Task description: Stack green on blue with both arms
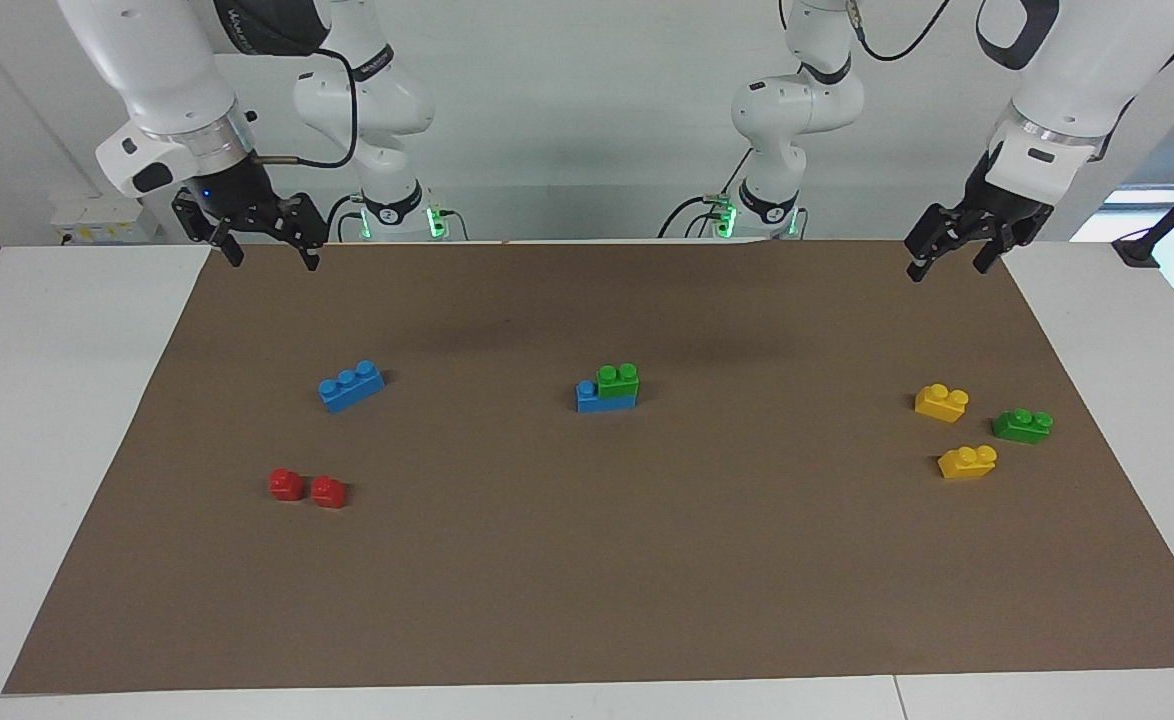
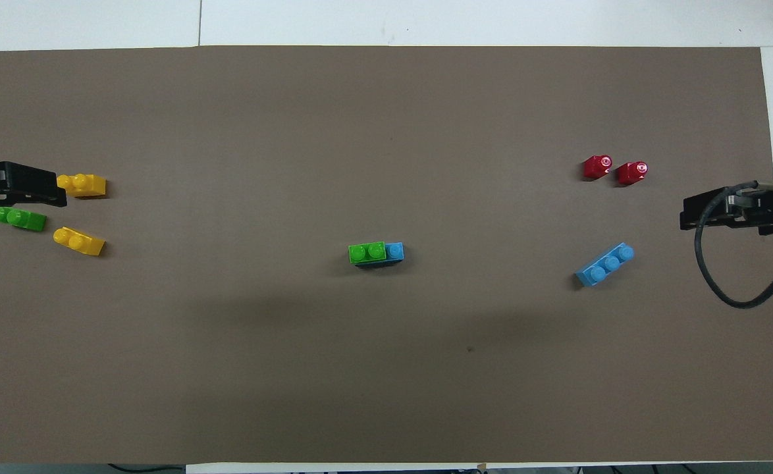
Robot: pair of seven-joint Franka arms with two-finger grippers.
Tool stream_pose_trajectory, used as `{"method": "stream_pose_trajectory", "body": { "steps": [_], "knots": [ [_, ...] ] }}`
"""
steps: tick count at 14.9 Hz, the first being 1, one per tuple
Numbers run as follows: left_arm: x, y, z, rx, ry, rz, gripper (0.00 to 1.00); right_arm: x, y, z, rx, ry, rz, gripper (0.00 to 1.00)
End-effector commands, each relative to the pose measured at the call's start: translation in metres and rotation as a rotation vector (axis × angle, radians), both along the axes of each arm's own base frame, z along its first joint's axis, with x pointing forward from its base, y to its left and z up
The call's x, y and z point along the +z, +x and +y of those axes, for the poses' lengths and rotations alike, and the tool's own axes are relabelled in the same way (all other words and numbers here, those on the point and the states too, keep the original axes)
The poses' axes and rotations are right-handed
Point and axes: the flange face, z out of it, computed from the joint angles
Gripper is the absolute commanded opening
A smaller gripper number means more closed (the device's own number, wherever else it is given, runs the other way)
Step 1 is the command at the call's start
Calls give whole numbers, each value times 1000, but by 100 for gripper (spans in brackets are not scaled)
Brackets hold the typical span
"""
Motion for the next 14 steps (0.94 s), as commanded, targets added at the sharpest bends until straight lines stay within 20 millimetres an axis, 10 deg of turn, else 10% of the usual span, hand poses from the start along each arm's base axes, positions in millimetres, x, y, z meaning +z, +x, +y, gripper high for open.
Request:
{"method": "stream_pose_trajectory", "body": {
  "steps": [1, 14],
  "knots": [
    [2, -8, 3, 2, -18, 12, 100, -1, -9, 0, 2, -23, 3, 95],
    [1, -9, 3, -1, -10, 15, 100, 1, -10, -1, 48, -20, 1, 95]
  ]
}}
